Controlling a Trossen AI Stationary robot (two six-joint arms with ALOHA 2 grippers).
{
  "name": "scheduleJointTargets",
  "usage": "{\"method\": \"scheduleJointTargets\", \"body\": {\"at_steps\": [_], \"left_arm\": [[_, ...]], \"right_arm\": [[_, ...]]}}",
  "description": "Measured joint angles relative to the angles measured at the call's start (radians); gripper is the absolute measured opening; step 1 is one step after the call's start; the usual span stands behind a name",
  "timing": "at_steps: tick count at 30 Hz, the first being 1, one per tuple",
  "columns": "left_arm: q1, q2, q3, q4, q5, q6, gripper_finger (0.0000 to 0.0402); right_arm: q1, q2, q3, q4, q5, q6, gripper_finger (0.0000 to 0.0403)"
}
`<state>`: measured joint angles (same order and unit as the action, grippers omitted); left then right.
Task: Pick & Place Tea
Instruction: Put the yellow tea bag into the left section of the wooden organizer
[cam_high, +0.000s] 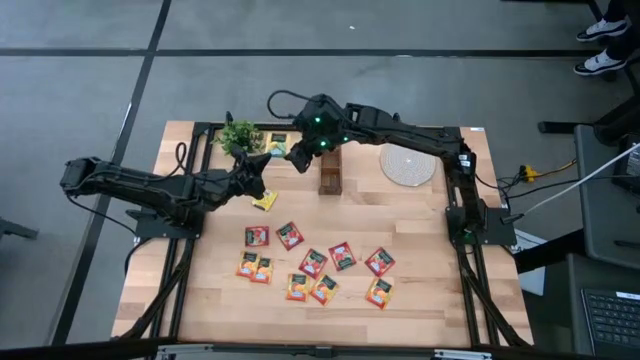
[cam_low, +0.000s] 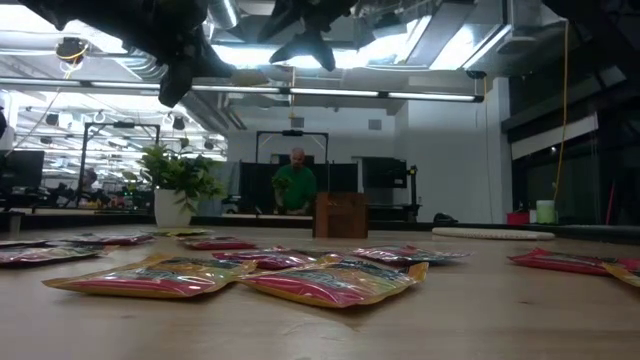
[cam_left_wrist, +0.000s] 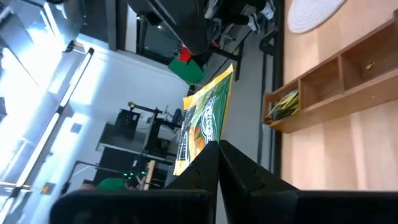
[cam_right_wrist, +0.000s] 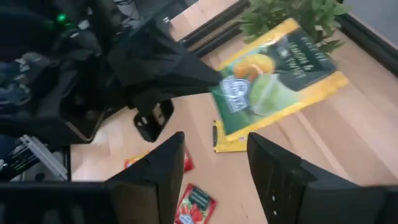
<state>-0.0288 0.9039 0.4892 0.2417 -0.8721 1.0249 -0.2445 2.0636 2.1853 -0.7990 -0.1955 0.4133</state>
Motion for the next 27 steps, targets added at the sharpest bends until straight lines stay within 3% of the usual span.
{"method": "scheduleJointTargets", "body": {"at_steps": [12, 18, 27], "left_arm": [[0.0, 0.0, 0.0, 0.04, -0.039, 0.017, 0.0003], [0.0, 0.0, 0.0, 0.04, -0.062, 0.017, 0.0004], [0.0, 0.0, 0.0, 0.04, -0.062, 0.01, 0.0002]], "right_arm": [[-0.019, 0.0, 0.0, -0.014, -0.008, -0.038, 0.0177], [0.012, 0.0, 0.0, -0.1, 0.116, -0.075, 0.0177], [0.054, -0.015, 0.0, -0.237, 0.124, -0.101, 0.0177]]}}
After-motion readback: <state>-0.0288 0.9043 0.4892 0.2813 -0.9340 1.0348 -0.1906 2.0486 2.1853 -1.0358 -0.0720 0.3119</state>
